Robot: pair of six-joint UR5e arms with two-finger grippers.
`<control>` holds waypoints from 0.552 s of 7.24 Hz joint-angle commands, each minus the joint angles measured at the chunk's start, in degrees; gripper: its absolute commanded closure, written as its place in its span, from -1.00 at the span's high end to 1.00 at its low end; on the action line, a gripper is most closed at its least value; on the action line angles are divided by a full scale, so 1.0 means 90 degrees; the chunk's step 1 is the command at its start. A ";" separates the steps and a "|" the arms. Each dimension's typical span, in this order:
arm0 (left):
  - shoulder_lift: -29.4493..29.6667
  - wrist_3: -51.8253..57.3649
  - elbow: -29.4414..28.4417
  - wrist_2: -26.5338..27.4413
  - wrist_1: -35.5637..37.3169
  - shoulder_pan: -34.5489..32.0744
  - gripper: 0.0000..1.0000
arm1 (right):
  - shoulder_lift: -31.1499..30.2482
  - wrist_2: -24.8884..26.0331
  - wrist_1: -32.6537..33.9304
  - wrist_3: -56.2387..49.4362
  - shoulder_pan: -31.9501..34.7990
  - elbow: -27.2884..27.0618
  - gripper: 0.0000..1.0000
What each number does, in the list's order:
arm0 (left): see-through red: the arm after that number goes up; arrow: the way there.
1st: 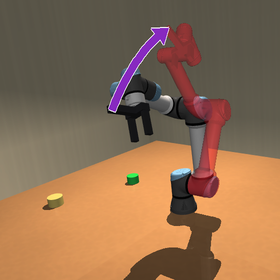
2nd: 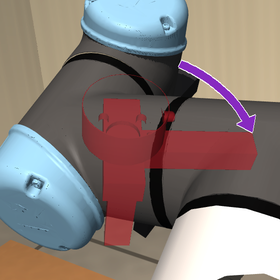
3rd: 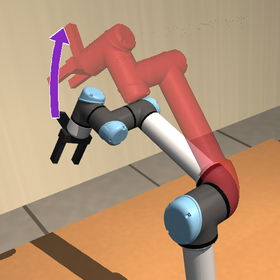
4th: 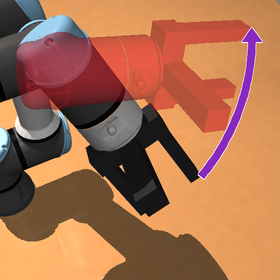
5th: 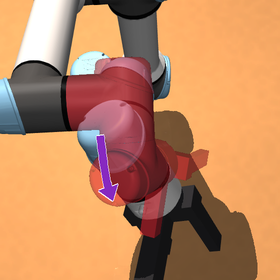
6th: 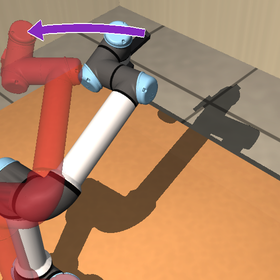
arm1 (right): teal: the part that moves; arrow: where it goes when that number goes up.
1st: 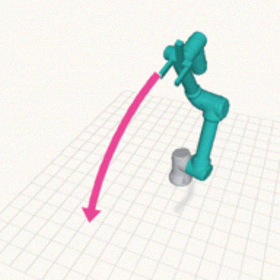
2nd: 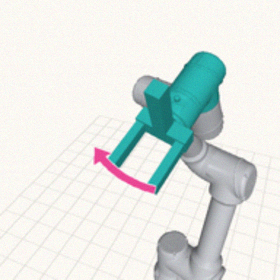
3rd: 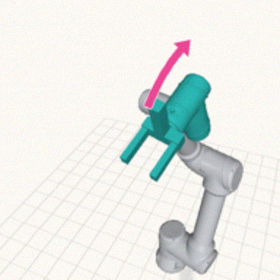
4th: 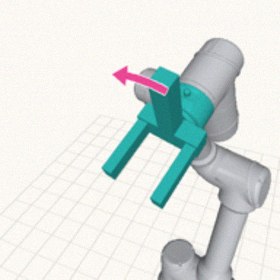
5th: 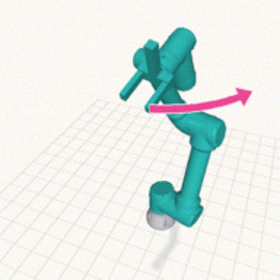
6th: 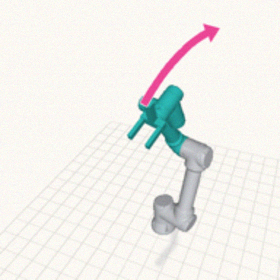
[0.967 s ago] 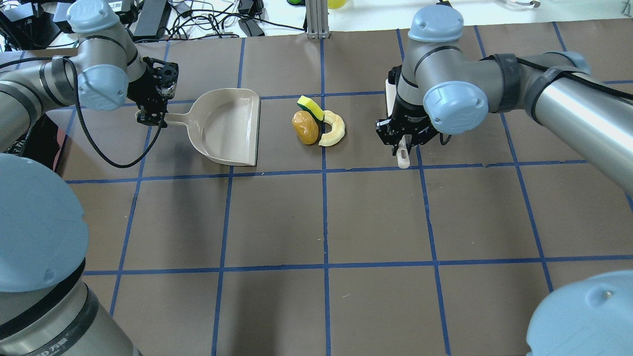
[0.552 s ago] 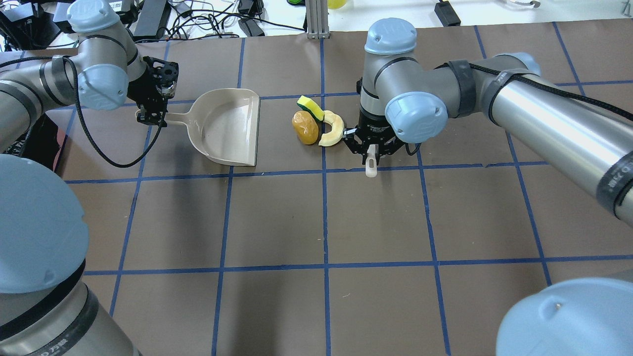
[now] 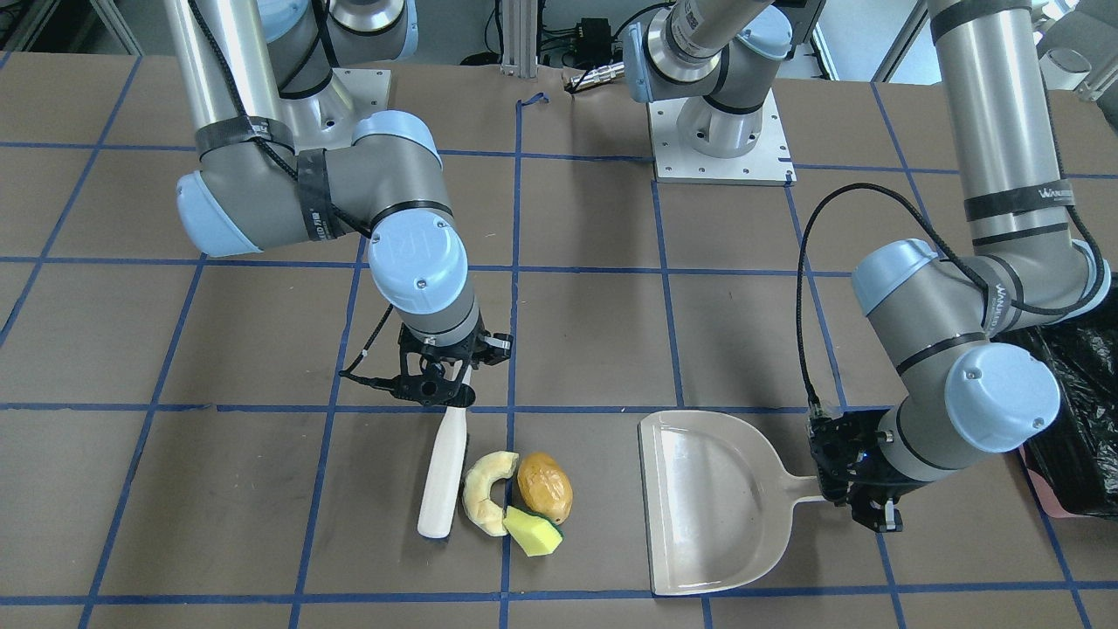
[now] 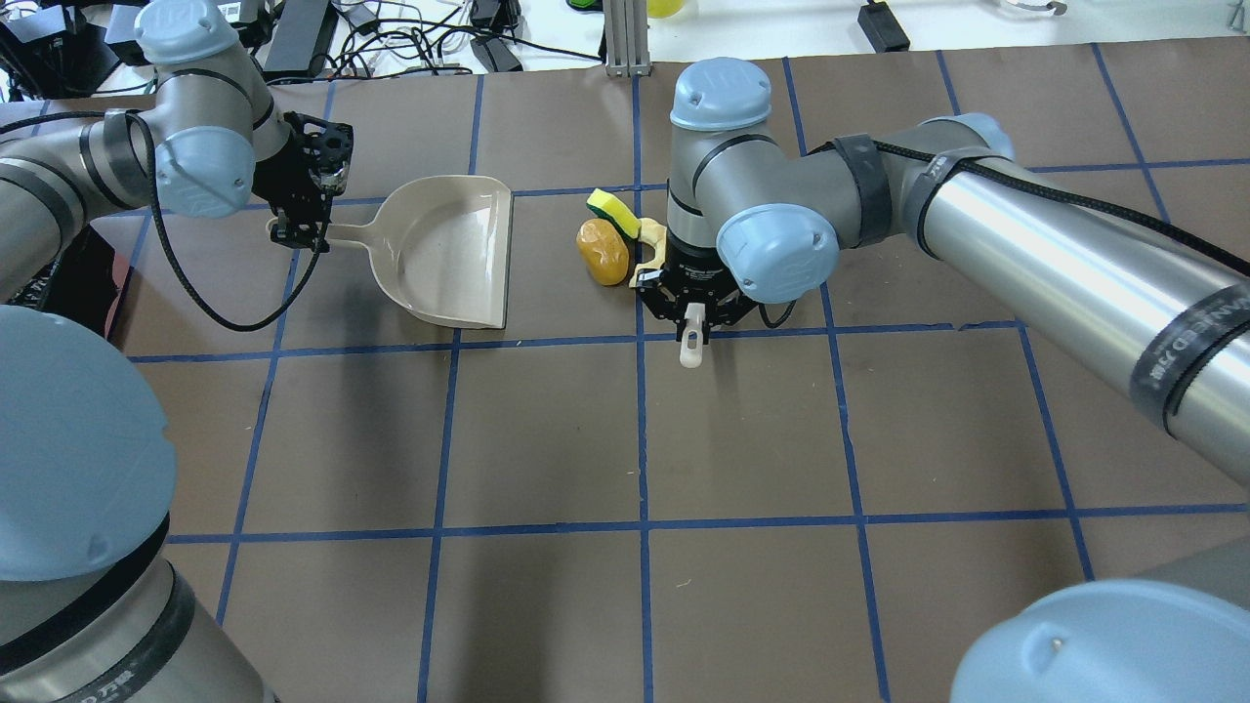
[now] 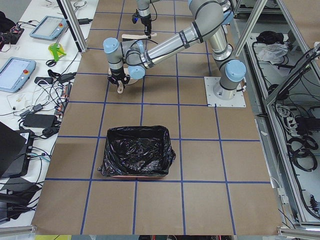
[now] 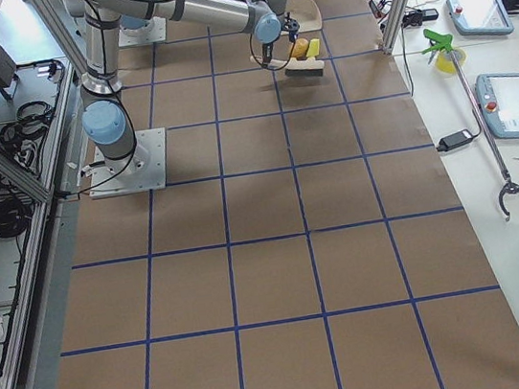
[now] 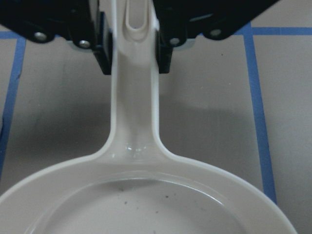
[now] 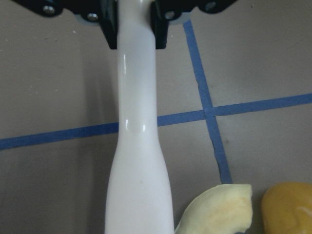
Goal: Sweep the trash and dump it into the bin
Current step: 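Sweep the potato and apple slice into the dustpan with the right gripper's brush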
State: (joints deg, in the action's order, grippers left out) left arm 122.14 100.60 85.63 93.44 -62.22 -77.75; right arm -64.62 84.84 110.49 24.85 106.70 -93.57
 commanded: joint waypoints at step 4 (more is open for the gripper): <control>0.0003 -0.0104 0.0007 -0.0041 -0.0010 -0.0013 -0.82 | 0.0772 -0.0362 0.0350 0.1280 0.0761 0.0902 -1.00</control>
State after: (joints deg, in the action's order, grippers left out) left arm 122.17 99.69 85.68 93.23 -62.31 -77.87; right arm -59.46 82.74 113.48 33.70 111.76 -88.22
